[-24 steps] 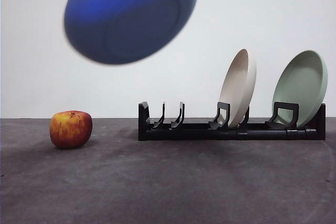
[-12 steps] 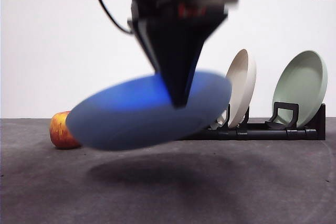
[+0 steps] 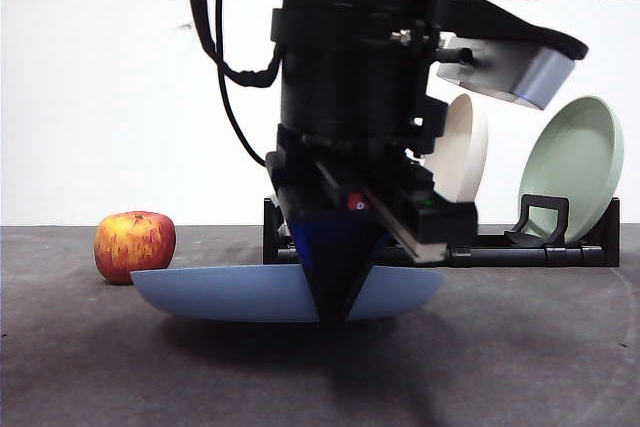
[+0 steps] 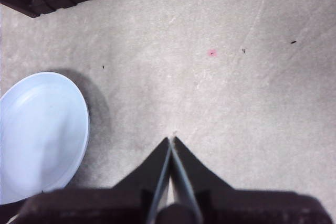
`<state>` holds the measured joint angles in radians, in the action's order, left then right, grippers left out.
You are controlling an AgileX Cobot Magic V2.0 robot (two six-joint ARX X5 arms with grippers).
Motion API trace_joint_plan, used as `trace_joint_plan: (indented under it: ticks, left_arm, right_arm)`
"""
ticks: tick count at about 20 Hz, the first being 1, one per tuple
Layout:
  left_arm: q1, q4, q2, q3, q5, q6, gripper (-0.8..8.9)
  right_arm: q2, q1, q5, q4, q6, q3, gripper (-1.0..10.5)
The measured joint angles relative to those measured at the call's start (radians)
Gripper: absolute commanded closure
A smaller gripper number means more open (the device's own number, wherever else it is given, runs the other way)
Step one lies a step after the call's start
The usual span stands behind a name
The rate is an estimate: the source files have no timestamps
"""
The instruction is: Take the blue plate from the plate rack,put the plate on the table,take the apple from the table,put the apple in the plate
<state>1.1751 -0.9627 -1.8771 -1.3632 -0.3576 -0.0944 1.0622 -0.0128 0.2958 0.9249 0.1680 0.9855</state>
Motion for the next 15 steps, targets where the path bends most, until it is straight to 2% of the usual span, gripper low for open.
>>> trace_joint_plan:
  ticks: [1, 2, 4, 5, 8, 10, 12, 13, 15]
  left_arm:
    - [-0.011, -0.025, -0.001, 0.000, 0.034, 0.001, 5.02]
    - [-0.019, -0.058, -0.005, 0.004, 0.048, 0.003, 4.27]
    - [-0.033, -0.080, -0.008, 0.011, 0.051, 0.006, 3.34]
    - [-0.041, -0.082, -0.008, 0.011, 0.051, 0.009, 3.09]
    - [-0.053, -0.091, 0.018, 0.011, 0.054, 0.021, 3.06]
    - [-0.054, -0.091, 0.096, 0.011, 0.084, 0.031, 3.08]
    - [-0.054, -0.101, 0.212, 0.010, 0.115, 0.052, 3.15]
    - [-0.056, -0.118, 0.281, 0.010, 0.116, 0.073, 3.38]
    - [-0.070, -0.154, 0.412, 0.010, 0.119, 0.120, 4.95]
  right_arm:
    - [0.000, 0.000, 0.000, 0.000, 0.000, 0.000, 9.4]
    - [0.000, 0.000, 0.000, 0.000, 0.000, 0.000, 9.4]
    - [0.000, 0.000, 0.000, 0.000, 0.000, 0.000, 9.2]
    - [0.000, 0.000, 0.004, 0.000, 0.000, 0.000, 8.5]
    - [0.000, -0.034, 0.008, -0.017, 0.000, 0.000, 6.9]
    - [0.000, -0.080, 0.023, -0.070, 0.009, 0.000, 5.3]
    - [0.001, -0.145, 0.074, -0.145, 0.021, 0.002, 3.5]
    - [0.003, -0.187, 0.113, -0.196, 0.025, 0.008, 2.7]
    - [0.014, -0.251, 0.156, -0.325, 0.044, 0.019, 2.5]
